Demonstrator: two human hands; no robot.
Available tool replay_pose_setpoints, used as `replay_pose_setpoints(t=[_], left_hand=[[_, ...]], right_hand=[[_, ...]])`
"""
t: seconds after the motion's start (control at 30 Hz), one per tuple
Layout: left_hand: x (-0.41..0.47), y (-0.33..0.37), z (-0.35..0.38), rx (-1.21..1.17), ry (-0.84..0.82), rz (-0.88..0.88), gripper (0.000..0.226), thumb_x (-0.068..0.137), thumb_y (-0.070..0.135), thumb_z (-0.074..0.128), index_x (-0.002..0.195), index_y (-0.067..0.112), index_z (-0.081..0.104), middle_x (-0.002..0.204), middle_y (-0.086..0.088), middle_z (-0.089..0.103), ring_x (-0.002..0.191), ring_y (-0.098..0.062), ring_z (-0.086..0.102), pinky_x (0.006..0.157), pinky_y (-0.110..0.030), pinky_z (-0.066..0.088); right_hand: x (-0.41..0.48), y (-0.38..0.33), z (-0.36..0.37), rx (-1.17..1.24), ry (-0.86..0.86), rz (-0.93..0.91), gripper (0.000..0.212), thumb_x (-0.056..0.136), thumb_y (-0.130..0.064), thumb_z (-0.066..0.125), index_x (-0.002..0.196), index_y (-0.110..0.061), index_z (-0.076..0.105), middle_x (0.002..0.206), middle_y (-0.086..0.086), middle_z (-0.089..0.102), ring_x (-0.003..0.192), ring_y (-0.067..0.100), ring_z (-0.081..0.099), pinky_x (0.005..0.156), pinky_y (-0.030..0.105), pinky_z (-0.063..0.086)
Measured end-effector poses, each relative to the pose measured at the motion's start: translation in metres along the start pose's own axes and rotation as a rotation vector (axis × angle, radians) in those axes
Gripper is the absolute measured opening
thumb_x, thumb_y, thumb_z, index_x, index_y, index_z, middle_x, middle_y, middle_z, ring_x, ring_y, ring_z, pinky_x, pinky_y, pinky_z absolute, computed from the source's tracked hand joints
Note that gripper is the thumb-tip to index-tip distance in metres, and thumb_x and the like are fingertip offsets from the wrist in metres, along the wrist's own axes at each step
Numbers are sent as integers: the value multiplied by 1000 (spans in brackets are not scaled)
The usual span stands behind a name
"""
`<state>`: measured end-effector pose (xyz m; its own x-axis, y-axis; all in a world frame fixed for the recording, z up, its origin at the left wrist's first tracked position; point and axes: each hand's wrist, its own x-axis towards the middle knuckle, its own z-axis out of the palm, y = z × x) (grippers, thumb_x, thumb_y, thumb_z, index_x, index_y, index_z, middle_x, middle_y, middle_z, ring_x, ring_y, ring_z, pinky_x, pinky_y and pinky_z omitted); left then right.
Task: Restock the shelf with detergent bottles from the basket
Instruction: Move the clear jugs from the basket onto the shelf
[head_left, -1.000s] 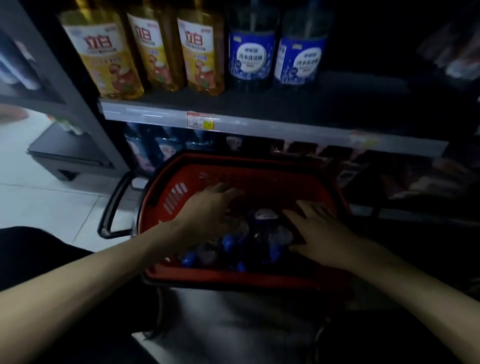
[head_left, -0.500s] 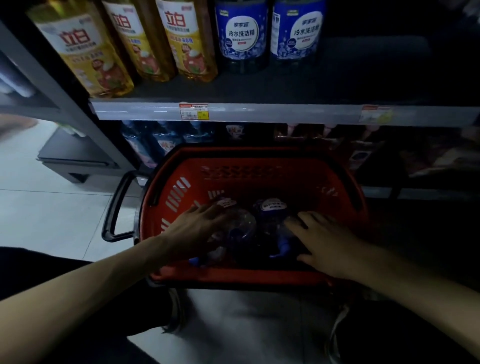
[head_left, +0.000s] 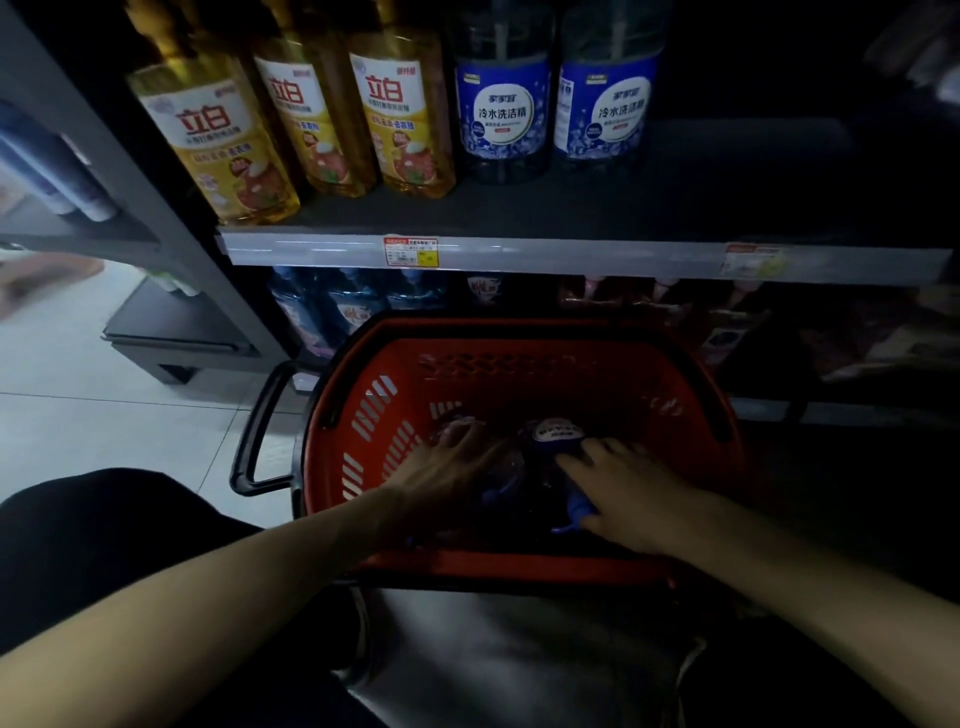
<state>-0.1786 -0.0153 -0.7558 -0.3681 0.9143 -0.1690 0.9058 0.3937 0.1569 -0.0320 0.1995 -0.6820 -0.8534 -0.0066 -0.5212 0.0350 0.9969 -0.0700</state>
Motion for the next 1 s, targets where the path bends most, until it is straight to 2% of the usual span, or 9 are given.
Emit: replay_pose_setpoints(t=[0.1, 0.23, 0.4, 0.53, 0.6, 0.67, 0.77, 0.87, 1.0], left_hand=[[8, 3, 4, 2, -8, -61, 78, 89, 41, 69, 155, 26, 28, 154, -13, 45, 143, -42, 42, 99, -56, 53], [5, -2, 5, -12, 48, 2, 75, 88, 39, 69, 153, 16, 41, 149, -17, 52, 137, -43, 51, 91, -50, 56], [-1, -14, -12, -53, 137, 4, 74, 85, 49, 49, 155, 24, 44, 150, -9, 52, 122, -34, 63, 74, -38, 58], [-2, -22, -34, -295, 237, -151, 74, 82, 66, 54, 150, 37, 50, 146, 6, 58, 114, -24, 68, 83, -35, 56], [-1, -23, -38, -429, 289, -218, 68, 79, 66, 72, 141, 41, 57, 134, 15, 65, 108, -13, 69, 83, -32, 53], [1, -23, -41, -550, 347, -319, 53, 74, 68, 72, 122, 45, 64, 104, 21, 73, 86, 0, 69, 72, -28, 50], [7, -21, -49, -717, 443, -498, 38, 74, 69, 69, 102, 42, 68, 78, 17, 74, 70, 1, 70, 65, -35, 59], [10, -24, -57, -896, 495, -576, 27, 80, 55, 80, 101, 39, 74, 83, 13, 78, 75, -5, 75, 71, -44, 64], [11, -24, -76, -1035, 523, -533, 40, 70, 59, 82, 105, 39, 76, 88, 5, 79, 80, -16, 77, 74, -49, 64]], right_hand=[[1, -5, 4, 7, -6, 8, 76, 95, -43, 60, 157, -23, 22, 155, 11, 31, 139, 31, 36, 115, 46, 33], [0, -6, 5, 20, 15, 1, 77, 95, -43, 61, 158, -22, 22, 155, 11, 31, 139, 31, 35, 115, 45, 32], [-3, 0, 4, 39, 29, 11, 77, 96, -43, 59, 159, -23, 19, 159, 11, 27, 142, 31, 33, 117, 45, 30], [0, 2, -1, 83, 68, 8, 79, 96, -49, 59, 159, -24, 19, 164, 11, 16, 148, 32, 24, 119, 46, 29], [4, 0, -4, 203, 92, 5, 80, 95, -59, 55, 159, -27, 20, 165, 7, 14, 149, 31, 23, 120, 46, 30], [8, -2, -7, 303, 109, 4, 81, 94, -61, 55, 160, -29, 19, 163, 4, 17, 147, 29, 26, 119, 45, 32], [13, -5, -11, 405, 137, -4, 81, 91, -53, 66, 157, -30, 25, 158, 2, 28, 144, 25, 34, 117, 43, 36], [19, -8, -18, 576, 113, 7, 78, 88, -46, 73, 153, -31, 33, 149, 3, 40, 137, 23, 43, 114, 41, 39], [23, -7, -31, 654, 144, 9, 82, 86, -38, 78, 154, -28, 33, 144, 5, 45, 135, 22, 43, 112, 37, 39]])
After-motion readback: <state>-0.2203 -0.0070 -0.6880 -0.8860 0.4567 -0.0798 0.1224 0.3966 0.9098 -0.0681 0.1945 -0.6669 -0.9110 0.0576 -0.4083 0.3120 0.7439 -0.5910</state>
